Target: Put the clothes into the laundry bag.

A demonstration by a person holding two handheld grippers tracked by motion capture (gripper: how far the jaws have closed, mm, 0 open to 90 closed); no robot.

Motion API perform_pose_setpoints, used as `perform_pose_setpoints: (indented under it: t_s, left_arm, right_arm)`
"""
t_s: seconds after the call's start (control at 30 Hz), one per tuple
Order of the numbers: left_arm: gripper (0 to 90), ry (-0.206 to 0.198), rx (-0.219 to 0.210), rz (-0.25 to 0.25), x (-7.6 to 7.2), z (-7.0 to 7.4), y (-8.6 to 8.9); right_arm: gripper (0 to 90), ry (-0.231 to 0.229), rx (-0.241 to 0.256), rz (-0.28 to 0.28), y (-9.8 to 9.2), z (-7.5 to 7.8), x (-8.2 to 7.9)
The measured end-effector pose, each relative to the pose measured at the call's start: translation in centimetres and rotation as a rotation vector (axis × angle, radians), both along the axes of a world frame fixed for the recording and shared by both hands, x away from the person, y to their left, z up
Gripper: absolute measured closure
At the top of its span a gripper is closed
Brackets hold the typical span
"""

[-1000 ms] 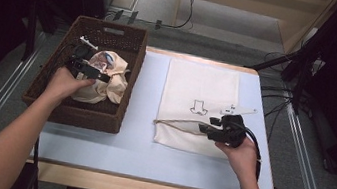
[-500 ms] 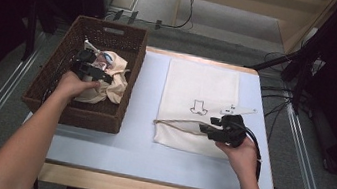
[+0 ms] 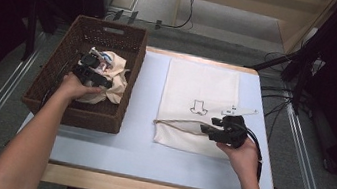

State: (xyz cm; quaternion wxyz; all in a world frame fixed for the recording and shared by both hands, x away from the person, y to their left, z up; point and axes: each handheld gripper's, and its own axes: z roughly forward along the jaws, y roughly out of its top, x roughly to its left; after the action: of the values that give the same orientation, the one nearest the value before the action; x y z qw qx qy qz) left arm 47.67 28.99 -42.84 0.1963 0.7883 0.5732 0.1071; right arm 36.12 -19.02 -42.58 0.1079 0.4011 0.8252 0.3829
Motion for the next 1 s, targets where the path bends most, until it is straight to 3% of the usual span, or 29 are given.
perform_pose_setpoints:
  t_s: [0.17,0.37,0.6,0.8,1.0]
  left_arm:
    - [0.0,0.000,0.031,0.018,0.2,-0.3,0.5]
    - [0.0,0.000,0.007,0.024,0.4,-0.9,0.8]
    - [0.0,-0.017,0.014,0.023,0.4,-1.1,0.6]
    - [0.0,-0.005,0.019,0.045,0.5,-1.1,0.3]
    - [7.1,-0.008,0.011,0.051,0.3,-0.8,0.2]
  right_arm:
    - [44.5,-0.003,-0.008,-0.002,-0.1,-0.1,-0.1]
    - [44.5,-0.008,-0.007,-0.007,-0.3,-0.1,-0.2]
    - [44.7,-0.007,-0.009,-0.007,-0.1,-0.1,0.0]
    - [44.8,-0.012,-0.013,-0.002,0.1,-0.1,0.0]
    - [44.9,-0.013,-0.011,-0.004,0.0,-0.1,0.1]
